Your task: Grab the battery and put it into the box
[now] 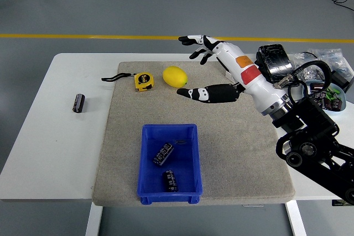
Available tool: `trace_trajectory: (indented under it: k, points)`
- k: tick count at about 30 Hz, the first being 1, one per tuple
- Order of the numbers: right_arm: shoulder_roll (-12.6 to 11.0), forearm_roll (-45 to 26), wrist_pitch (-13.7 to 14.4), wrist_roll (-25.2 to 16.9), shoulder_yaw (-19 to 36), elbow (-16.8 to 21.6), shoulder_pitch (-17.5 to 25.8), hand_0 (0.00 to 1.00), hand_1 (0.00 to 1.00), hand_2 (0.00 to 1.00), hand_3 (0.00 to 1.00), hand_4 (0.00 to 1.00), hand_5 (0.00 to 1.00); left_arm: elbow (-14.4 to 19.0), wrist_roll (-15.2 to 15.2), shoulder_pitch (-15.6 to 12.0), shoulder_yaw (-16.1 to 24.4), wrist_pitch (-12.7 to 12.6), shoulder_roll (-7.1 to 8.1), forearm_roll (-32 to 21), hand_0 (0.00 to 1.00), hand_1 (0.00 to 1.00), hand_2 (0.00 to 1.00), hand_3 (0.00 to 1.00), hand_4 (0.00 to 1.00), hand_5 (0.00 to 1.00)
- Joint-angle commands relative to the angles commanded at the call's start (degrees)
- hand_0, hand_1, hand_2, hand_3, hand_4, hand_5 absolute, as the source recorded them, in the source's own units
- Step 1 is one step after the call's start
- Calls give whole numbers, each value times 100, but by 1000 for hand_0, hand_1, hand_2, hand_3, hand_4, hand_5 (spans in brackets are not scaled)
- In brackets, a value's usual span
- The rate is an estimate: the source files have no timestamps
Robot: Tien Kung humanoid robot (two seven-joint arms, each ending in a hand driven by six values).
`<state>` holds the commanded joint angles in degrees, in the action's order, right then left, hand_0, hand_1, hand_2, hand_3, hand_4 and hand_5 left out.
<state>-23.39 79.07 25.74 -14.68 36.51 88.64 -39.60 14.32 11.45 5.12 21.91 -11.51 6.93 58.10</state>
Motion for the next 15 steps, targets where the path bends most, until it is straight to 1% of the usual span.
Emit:
trace_trajectory:
  k: [1, 2, 6, 7, 12, 13, 15]
  points:
    - [-25, -261, -100, -76, 85, 14, 81, 689, 692, 804, 872, 998, 667, 1, 8, -1, 14, 6, 1, 24, 725, 702, 738, 632, 660, 655]
    - [-55, -484, -195, -143, 171, 28, 161, 689, 692, 804, 872, 998, 667, 3, 16, 1, 24, 13, 0, 45, 725, 702, 738, 632, 660, 655]
    - [-168, -1452, -420, -306, 520, -13, 463, 689, 692, 804, 872, 998, 667, 12, 27, -8, 27, 39, 7, 63, 725, 702, 738, 632, 660, 655]
    - [-202, -1713, -495, -330, 607, -36, 536, 815, 788, 830, 882, 998, 844, 12, 27, -14, 29, 44, 8, 59, 725, 699, 738, 632, 660, 654]
    - [-326, -2905, -850, -339, 995, -156, 833, 815, 788, 830, 882, 998, 844, 15, 22, -18, 16, 81, 11, 38, 725, 699, 738, 632, 660, 654]
    - [-329, -3128, -913, -318, 1051, -185, 873, 880, 845, 874, 911, 998, 998, 16, 23, -20, 21, 89, 12, 44, 724, 700, 738, 631, 659, 653]
    - [-302, -3612, -1071, -213, 1255, -305, 991, 880, 845, 874, 911, 998, 998, 19, 40, -29, 29, 127, 18, 74, 724, 700, 738, 631, 659, 653]
